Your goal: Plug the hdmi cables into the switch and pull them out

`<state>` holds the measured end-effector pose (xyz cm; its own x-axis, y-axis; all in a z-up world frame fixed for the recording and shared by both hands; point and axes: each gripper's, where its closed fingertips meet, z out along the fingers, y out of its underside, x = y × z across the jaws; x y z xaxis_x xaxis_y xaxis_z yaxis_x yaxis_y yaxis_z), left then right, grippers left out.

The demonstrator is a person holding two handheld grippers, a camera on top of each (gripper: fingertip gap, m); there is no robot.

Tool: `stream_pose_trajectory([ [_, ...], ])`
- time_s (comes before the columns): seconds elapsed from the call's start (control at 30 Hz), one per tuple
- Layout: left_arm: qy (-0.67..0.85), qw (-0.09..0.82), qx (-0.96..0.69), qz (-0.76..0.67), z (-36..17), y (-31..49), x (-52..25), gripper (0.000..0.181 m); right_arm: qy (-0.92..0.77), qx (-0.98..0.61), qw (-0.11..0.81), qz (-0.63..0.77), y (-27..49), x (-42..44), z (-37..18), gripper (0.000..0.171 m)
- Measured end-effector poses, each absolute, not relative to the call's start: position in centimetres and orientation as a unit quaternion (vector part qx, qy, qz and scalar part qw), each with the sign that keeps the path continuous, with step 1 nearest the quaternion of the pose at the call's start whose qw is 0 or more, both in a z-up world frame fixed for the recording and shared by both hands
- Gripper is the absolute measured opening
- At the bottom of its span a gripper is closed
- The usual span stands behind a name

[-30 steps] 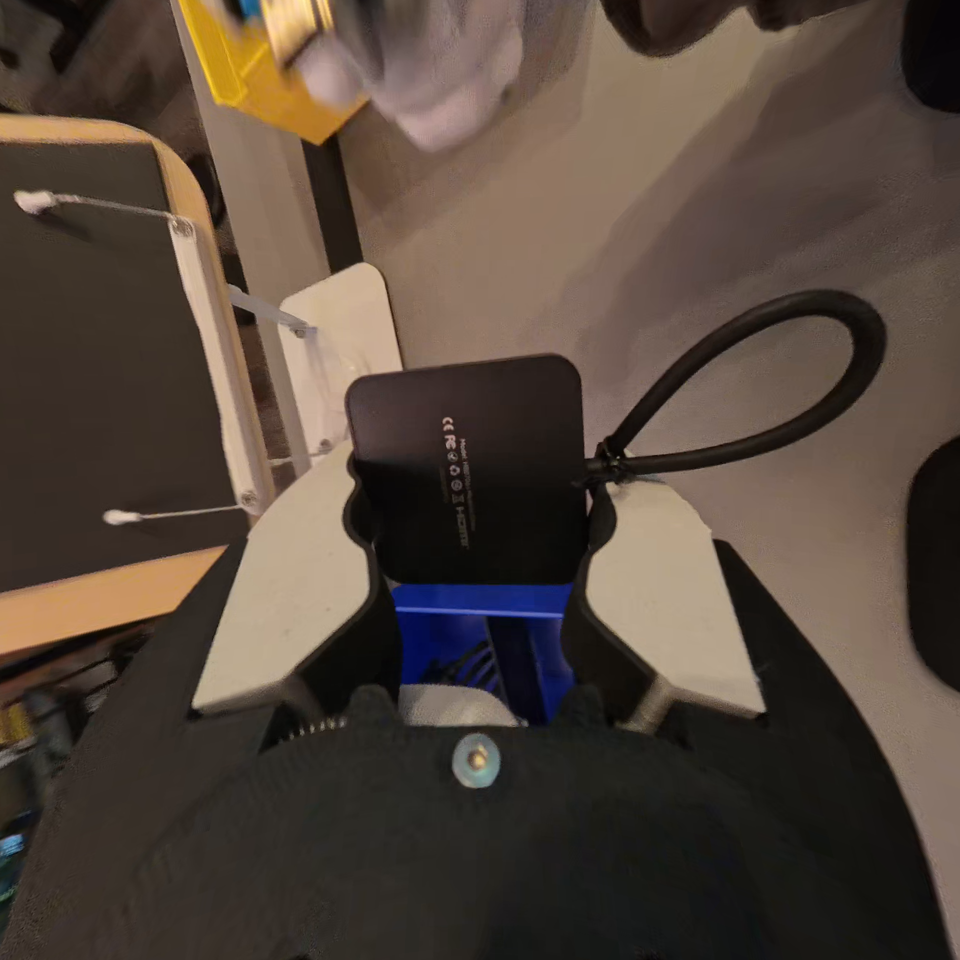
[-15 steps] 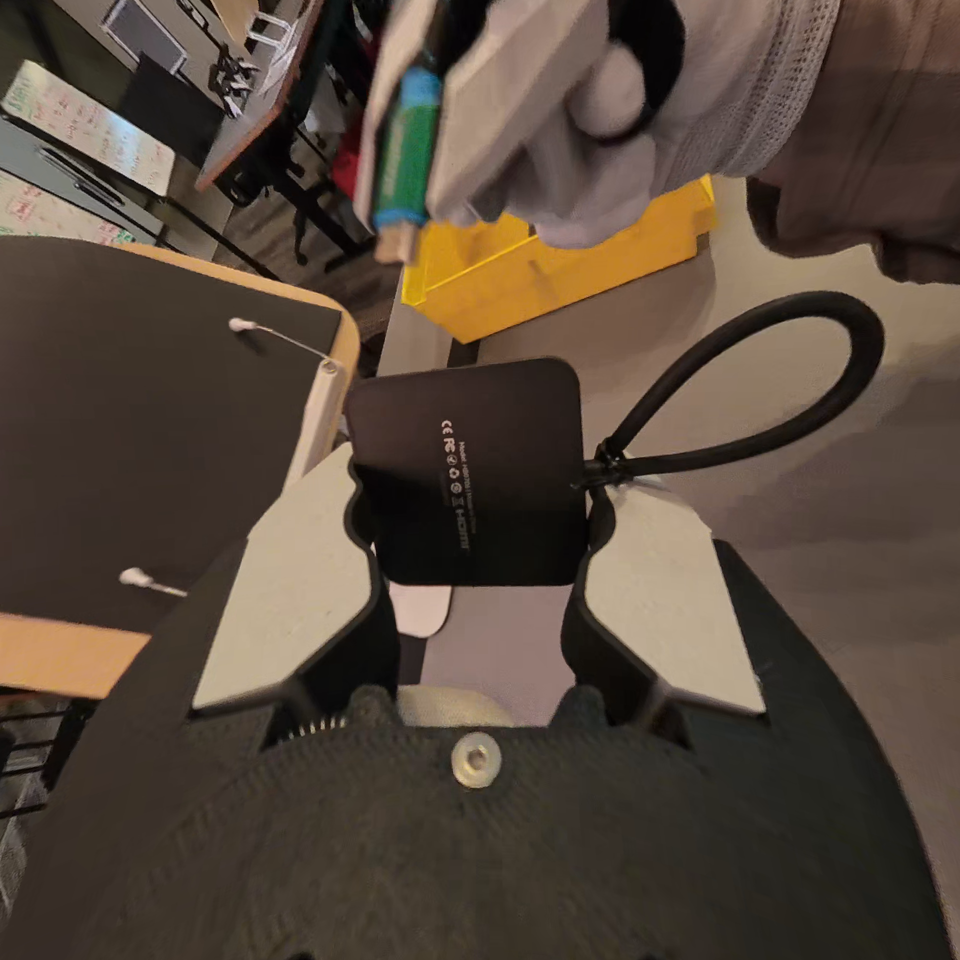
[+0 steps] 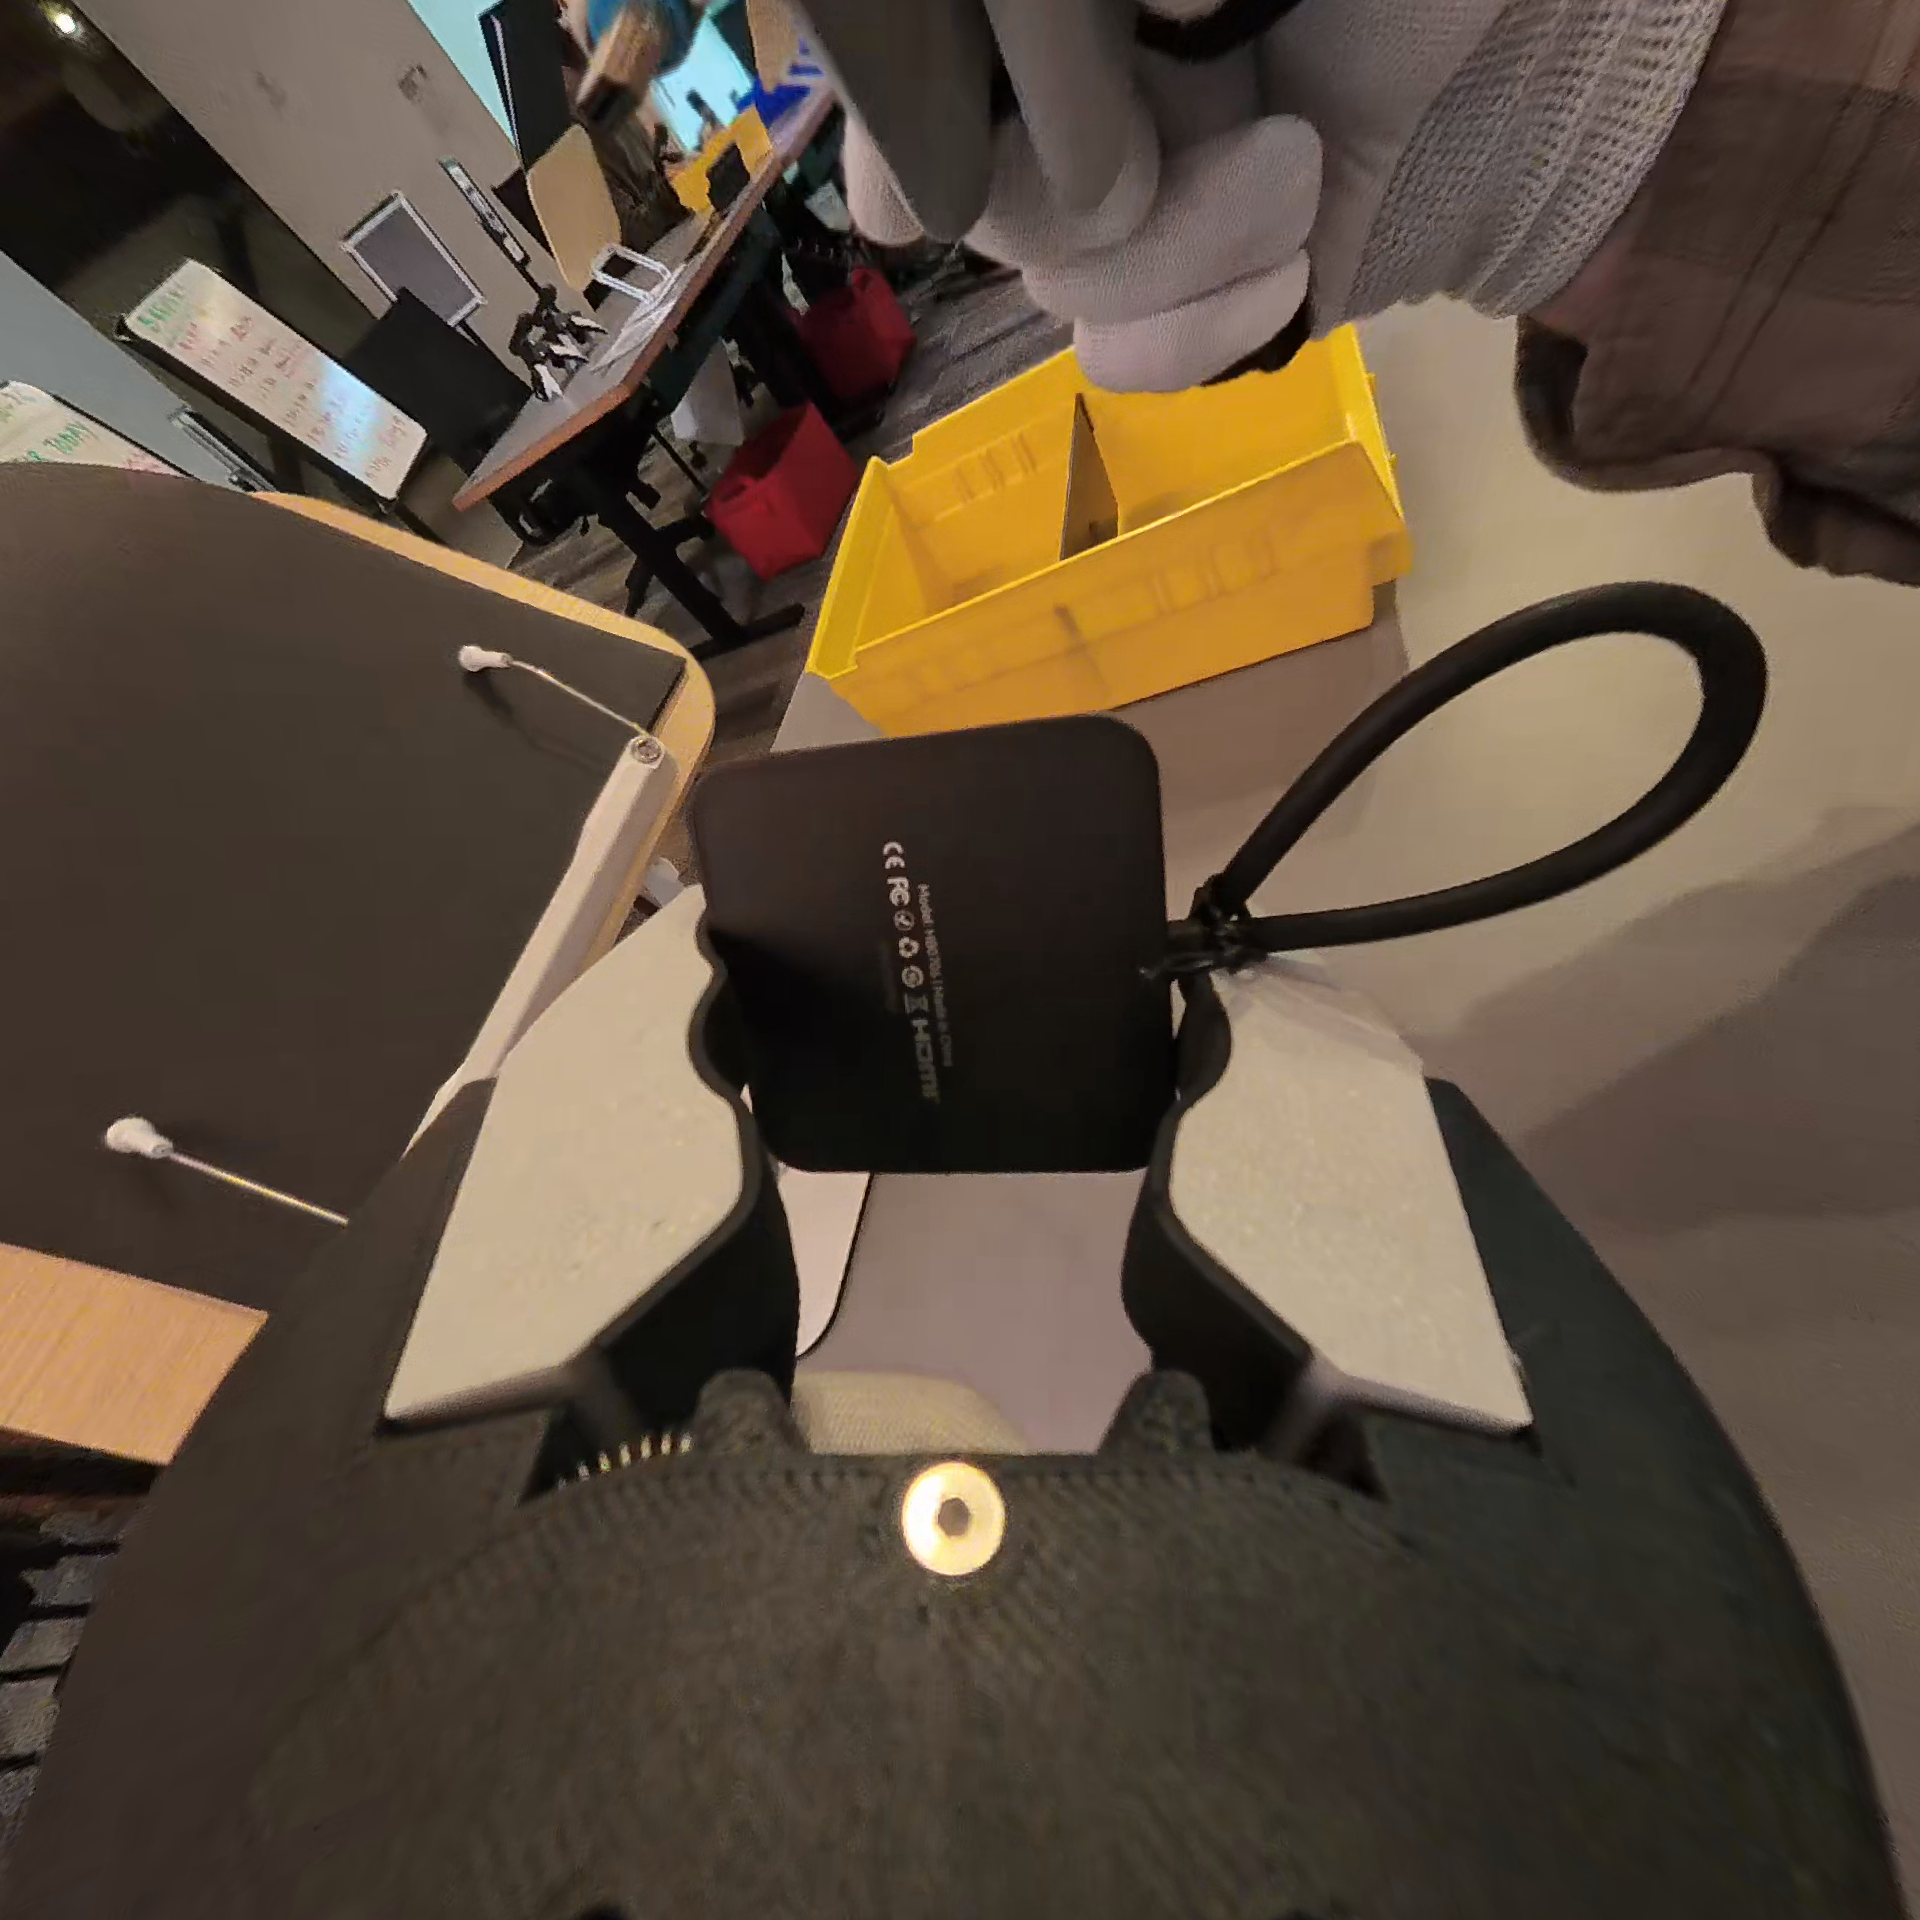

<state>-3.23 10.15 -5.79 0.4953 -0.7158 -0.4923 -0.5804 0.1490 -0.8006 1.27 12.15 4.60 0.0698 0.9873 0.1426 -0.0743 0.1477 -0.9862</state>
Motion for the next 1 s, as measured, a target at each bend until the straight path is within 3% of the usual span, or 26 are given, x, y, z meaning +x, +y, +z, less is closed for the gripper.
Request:
stream_pose_trajectory([
  [0.17,0.498,0.581,-0.640,-0.069,-5.1,9.6,-3.3,0.081,-0.503,-0.528,0.551,0.406,14.2,2.7,5.0,0.019],
  [0.37,0.497,0.573,-0.648,-0.072,-5.9,9.9,-3.7,0.081,-0.469,-0.642,0.517,0.317,18.1,10.8,3.5,0.017],
  [0.67,0.498,0.573,-0.647,-0.067,-5.6,9.4,-3.8,0.081,-0.372,-0.802,0.407,0.230,23.0,22.9,-7.2,0.018],
  [1.0,0.500,0.572,-0.647,-0.068,-5.6,9.2,-3.7,0.080,-0.370,-0.855,0.220,0.290,21.5,22.3,-17.9,0.017],
])
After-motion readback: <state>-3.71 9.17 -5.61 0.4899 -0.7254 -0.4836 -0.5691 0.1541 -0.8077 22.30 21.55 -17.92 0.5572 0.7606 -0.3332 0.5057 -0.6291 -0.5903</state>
